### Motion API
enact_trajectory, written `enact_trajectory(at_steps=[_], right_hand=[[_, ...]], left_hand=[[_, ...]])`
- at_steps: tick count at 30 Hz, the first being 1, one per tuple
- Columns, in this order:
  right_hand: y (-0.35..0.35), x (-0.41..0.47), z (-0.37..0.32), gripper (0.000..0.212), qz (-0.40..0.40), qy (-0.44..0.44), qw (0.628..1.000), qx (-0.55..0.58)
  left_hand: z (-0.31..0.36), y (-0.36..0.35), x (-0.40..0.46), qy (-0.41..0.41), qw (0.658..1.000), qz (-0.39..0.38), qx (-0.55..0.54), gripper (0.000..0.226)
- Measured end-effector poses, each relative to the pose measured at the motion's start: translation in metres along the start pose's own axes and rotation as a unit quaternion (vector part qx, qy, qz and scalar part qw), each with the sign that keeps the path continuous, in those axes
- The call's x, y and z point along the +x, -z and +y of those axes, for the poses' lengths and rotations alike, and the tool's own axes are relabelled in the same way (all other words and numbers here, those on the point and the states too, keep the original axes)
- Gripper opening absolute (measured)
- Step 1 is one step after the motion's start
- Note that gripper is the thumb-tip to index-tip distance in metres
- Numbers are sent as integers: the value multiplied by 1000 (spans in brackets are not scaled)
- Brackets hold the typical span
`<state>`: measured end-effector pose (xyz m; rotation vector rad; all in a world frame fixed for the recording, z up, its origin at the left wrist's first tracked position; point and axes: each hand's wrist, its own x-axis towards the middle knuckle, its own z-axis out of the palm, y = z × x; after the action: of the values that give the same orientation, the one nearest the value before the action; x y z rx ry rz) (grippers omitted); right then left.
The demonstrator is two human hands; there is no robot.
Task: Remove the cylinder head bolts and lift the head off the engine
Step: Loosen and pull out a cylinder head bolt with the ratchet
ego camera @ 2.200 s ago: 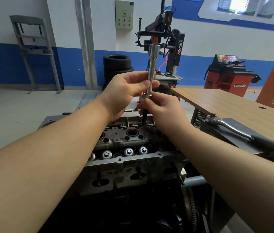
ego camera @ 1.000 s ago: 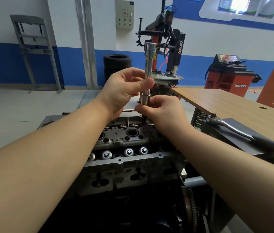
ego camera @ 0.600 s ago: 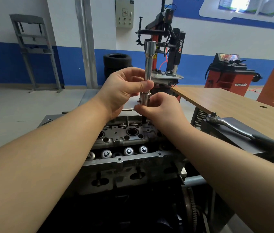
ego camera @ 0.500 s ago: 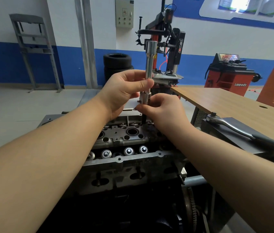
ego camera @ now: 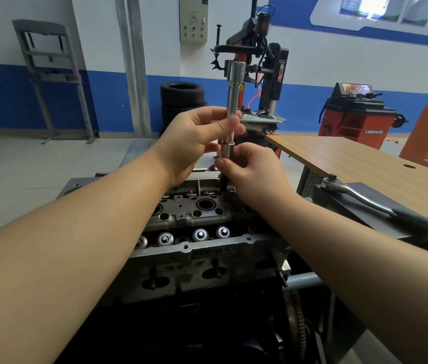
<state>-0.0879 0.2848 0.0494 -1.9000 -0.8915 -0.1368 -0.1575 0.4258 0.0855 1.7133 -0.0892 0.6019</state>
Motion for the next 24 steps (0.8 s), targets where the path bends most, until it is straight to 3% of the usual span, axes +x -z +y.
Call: enact_trajectory(at_steps=[6,9,11,15,20,24], right_hand=[[3,-2,-3,10,-32,2,998,50],[2,-3,-5,29,-8,-17,999,37],[2,-3,-4,35,5,-23,1000,17],[4,-3,-3,13,-1,19,1000,9],[2,-1,-3,12,-22,9,999,36],[2,0,-2,32,11,-16,1000,17]], left_hand=[[0,2,-1,-7,1000,12,13,26],[3,1,-3,-22,999,22,10,44],[2,1,-2,-18,1000,10,6,41],[-1,1,-1,16,999,-33,-31,29],[-1,0,-2,-6,1000,-3,-4,31],[1,2,-1,-15,1000,15,0,31]])
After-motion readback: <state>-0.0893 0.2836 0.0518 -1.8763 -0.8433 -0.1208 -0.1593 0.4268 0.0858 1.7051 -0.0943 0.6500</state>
